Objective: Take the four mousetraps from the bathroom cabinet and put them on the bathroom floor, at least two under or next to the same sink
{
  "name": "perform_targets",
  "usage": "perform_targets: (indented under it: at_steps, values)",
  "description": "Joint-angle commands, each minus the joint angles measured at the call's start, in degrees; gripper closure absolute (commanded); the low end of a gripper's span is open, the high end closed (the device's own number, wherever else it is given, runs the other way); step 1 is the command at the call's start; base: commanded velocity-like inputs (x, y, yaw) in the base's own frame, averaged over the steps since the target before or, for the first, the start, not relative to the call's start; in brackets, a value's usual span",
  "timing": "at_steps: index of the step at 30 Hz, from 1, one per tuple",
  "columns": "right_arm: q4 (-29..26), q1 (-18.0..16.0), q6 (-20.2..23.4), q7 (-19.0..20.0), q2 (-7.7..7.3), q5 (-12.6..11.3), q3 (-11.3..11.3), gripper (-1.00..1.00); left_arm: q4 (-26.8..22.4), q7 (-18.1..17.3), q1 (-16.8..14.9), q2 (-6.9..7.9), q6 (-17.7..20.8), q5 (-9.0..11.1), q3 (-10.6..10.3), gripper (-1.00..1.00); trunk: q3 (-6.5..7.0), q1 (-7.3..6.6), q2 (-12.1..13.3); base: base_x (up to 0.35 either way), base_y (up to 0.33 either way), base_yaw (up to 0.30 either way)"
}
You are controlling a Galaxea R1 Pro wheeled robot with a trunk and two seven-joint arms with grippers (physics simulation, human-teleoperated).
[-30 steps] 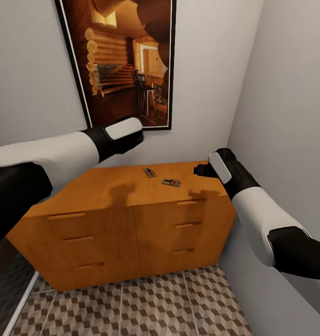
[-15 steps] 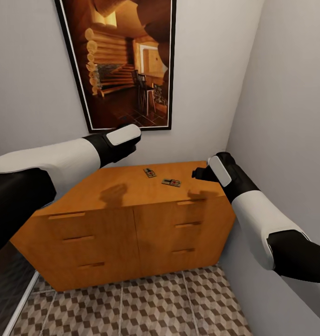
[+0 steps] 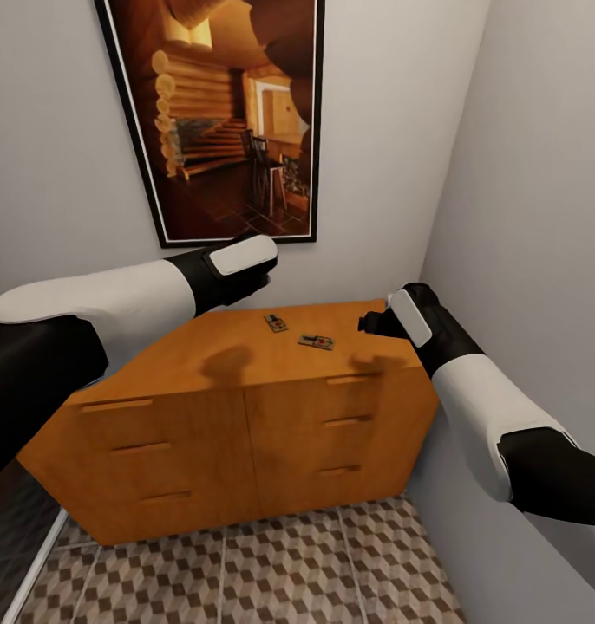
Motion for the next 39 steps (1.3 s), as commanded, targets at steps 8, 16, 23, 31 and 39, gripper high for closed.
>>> perform_targets:
  at_steps: [8,16,23,31,39]
  values:
    - [-0.1,0.0,0.3,-0.6,0.2,-0.7,0.2,-1.0,-0.8,-0.2,-0.1,-0.07,0.3,0.2,-0.3,-1.0,-0.06,0.02,0.0,0.22,-0.161,0.0]
    - [0.0,0.0,0.4,-0.6,0.33,-0.7,0.2,-1.0,-1.0,-0.4,-0.1,-0.03,0.1,0.2,-0.1,-1.0,-0.06,0.02,0.0,0.264,-0.136,0.0]
    - [0.1,0.0,0.5,-0.7,0.37,-0.8,0.3,-1.0,-1.0,-0.3,-0.1,0.11,0.0,0.2,-0.2,-1.0,-0.06,0.02,0.0,0.206,-0.016,0.0]
    - [0.1,0.0,0.5,-0.7,0.42,-0.8,0.3,-1.0,-1.1,-0.3,0.0,0.01,0.0,0.2,-0.2,-1.0,-0.06,0.02,0.0,0.034,-0.002,0.0]
    - [0.6,0.3,0.5,-0.7,0.43,-0.8,0.4,-1.0,-1.1,-0.3,0.0,0.07,0.0,0.2,-0.2,-1.0,-0.06,0.02,0.0,0.005,0.0,0.0]
